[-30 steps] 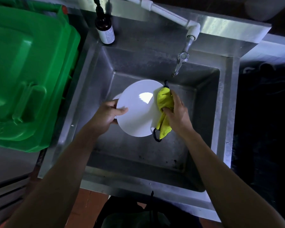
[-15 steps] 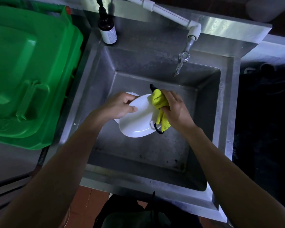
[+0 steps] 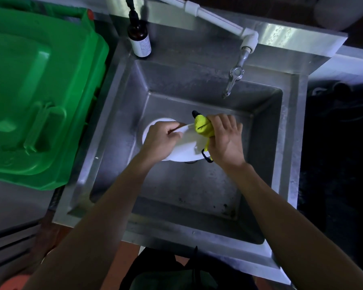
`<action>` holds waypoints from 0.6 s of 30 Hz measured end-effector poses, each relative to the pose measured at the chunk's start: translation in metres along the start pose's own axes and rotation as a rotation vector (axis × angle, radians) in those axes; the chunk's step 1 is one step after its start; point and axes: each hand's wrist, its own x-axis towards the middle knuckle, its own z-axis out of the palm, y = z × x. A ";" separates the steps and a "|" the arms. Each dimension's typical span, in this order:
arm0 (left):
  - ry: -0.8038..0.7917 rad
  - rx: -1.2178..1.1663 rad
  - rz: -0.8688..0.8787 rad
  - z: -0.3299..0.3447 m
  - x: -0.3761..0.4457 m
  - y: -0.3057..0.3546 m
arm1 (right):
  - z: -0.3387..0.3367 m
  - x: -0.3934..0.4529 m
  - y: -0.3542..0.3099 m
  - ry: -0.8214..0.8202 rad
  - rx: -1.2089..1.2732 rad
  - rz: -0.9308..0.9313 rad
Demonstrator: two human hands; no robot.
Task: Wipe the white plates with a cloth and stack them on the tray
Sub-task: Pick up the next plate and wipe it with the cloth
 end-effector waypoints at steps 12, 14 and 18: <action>0.104 -1.232 -0.883 0.020 -0.032 -0.006 | -0.005 -0.005 0.007 0.230 0.043 0.016; 0.104 -1.318 -0.875 0.019 -0.020 0.003 | -0.002 -0.009 0.005 0.252 0.049 -0.016; 0.165 -1.401 -0.883 0.018 -0.006 0.014 | 0.002 -0.020 0.005 0.279 0.077 -0.071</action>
